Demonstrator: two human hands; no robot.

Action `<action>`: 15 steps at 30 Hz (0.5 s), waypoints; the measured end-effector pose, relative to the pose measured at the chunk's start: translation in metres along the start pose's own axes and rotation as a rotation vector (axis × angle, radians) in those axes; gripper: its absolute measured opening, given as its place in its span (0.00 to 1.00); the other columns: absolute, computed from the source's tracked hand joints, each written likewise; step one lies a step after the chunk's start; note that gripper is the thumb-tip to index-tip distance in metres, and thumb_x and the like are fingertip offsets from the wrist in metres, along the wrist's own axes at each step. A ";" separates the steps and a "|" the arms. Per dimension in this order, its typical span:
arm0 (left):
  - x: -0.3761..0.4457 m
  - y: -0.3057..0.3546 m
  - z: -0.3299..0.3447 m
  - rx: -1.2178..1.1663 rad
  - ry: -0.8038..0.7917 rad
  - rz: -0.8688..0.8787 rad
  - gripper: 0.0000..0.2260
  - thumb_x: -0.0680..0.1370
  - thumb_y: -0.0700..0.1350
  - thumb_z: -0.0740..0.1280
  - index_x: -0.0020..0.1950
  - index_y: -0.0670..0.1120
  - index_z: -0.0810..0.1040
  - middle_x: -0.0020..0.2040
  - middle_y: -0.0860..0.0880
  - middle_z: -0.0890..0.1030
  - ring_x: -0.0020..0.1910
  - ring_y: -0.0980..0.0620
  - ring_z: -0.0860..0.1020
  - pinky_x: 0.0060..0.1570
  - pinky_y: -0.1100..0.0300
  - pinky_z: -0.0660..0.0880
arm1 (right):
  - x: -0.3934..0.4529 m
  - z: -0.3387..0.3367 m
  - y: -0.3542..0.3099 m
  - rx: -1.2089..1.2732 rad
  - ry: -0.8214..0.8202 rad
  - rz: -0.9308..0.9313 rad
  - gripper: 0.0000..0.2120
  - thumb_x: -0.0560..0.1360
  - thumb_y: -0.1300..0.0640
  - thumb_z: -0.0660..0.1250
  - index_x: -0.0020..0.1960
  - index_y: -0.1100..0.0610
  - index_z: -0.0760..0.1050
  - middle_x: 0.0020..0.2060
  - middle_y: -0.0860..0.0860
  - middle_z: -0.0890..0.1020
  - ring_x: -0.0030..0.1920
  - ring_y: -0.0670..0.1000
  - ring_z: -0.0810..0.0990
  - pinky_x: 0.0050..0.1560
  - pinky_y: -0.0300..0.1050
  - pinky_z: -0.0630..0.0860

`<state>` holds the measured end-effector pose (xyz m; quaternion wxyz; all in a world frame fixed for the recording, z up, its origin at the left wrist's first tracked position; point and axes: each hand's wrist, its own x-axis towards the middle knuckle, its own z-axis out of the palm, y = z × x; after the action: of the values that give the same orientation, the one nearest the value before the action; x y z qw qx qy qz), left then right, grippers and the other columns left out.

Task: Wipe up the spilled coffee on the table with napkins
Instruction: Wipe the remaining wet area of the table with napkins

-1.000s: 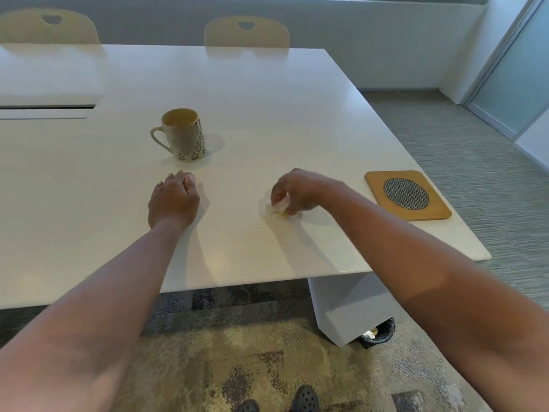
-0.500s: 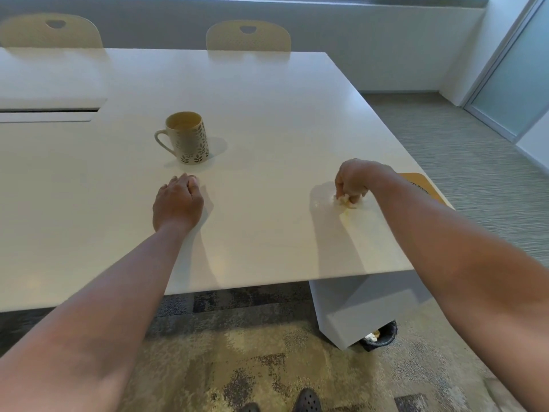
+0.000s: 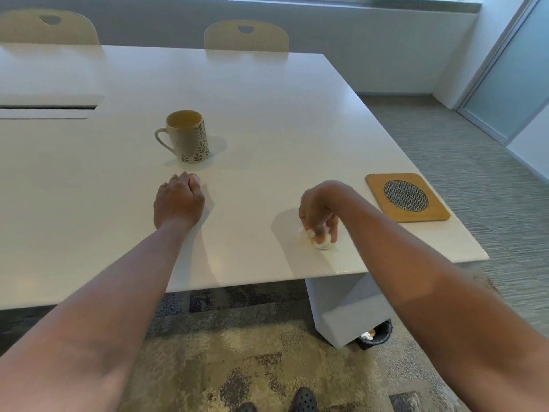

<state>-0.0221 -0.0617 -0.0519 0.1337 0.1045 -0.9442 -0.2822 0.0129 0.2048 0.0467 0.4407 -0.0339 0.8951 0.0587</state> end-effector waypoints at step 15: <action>-0.004 0.002 -0.003 -0.045 0.012 0.026 0.17 0.83 0.49 0.50 0.54 0.47 0.78 0.55 0.43 0.80 0.59 0.41 0.74 0.65 0.46 0.67 | 0.016 0.018 -0.121 -0.003 0.659 -0.403 0.14 0.73 0.59 0.63 0.56 0.56 0.80 0.52 0.53 0.79 0.54 0.54 0.79 0.52 0.47 0.79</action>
<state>-0.0174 -0.0606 -0.0490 0.1454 0.0907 -0.9381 -0.3011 0.0313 0.0869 0.0139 0.1322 -0.2266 0.9641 -0.0418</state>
